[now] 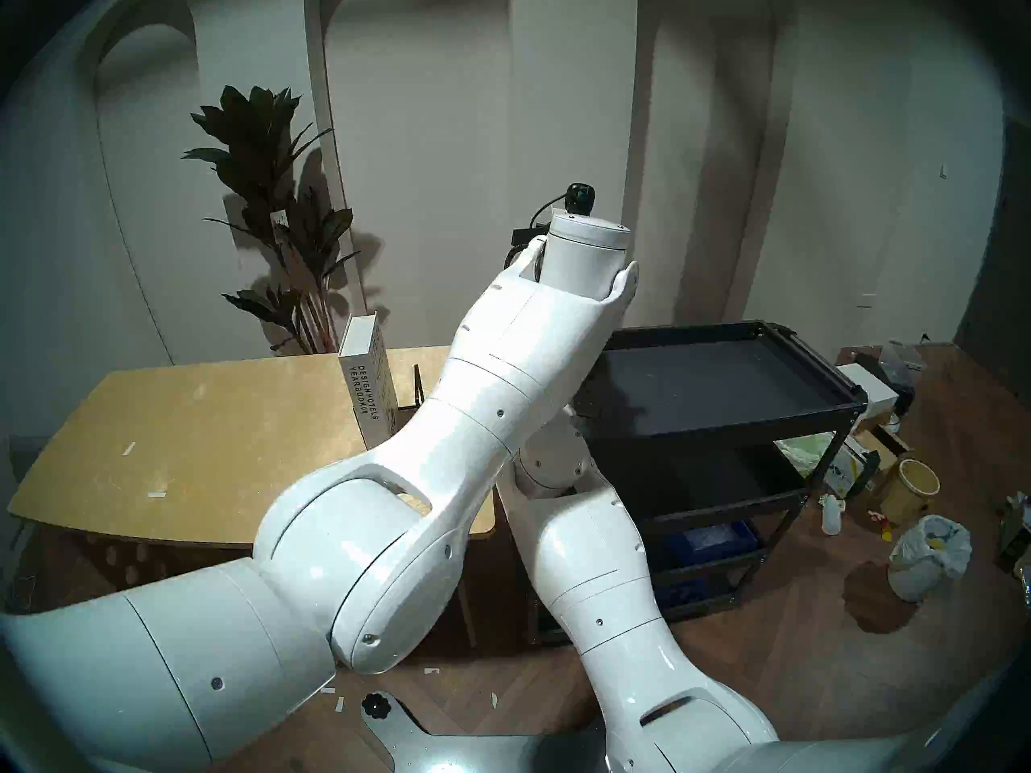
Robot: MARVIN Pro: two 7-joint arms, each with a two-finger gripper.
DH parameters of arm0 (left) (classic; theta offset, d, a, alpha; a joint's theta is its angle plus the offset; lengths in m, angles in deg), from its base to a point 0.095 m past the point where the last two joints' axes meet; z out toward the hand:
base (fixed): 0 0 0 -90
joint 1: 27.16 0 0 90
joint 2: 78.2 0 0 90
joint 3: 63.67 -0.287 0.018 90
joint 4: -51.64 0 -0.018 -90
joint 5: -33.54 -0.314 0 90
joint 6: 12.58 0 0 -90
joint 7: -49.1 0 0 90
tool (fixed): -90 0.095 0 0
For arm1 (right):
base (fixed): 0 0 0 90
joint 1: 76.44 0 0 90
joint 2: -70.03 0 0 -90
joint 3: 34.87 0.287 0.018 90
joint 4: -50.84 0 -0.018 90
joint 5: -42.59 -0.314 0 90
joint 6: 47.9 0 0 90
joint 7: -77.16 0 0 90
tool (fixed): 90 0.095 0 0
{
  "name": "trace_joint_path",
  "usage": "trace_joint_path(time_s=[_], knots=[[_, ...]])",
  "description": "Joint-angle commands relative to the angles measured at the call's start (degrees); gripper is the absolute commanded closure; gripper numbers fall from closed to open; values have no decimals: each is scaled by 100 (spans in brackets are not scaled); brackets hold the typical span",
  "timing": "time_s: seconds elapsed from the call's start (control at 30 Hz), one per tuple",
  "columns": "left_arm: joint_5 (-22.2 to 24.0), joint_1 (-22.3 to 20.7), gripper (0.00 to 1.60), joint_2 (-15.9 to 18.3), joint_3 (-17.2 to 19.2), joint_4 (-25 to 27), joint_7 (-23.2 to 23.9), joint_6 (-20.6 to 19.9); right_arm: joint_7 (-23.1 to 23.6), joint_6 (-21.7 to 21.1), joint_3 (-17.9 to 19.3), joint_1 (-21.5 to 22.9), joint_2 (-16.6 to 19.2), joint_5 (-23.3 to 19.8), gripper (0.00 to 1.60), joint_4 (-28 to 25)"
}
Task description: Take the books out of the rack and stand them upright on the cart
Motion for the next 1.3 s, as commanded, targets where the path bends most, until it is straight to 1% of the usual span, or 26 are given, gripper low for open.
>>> trace_joint_path(time_s=[0.0,0.17,0.2,0.3,0.43,0.53,0.6,0.67,0.97,1.13,1.27], knots=[[-30,-137,160,-47,-316,210,-20,49,-15,265,-8,373,-118,-25,0,56],[-1,-96,160,-31,-535,362,7,2,-91,301,-6,480,-91,-43,0,178],[-1,-96,160,-31,-535,362,7,2,-91,301,-6,480,-91,-43,0,178],[25,-63,160,65,-705,469,-5,-48,-173,307,-4,559,-54,-64,0,271],[80,-45,160,133,-797,523,4,-89,-249,318,5,627,-31,-97,0,342],[187,-6,160,213,-895,616,3,-161,-323,339,-1,737,9,-134,0,463],[243,11,160,221,-891,650,5,-191,-347,334,-5,761,3,-153,0,496],[352,44,160,296,-983,754,1,-256,-460,336,-10,825,-14,-191,0,601],[662,75,160,518,-1213,1006,-47,-366,-717,322,-81,960,3,-293,0,757],[830,74,160,584,-1287,1072,-96,-396,-828,314,-115,1002,22,-342,0,779],[1006,78,160,624,-1310,1128,-198,-331,-944,300,-140,1042,37,-393,0,787]])
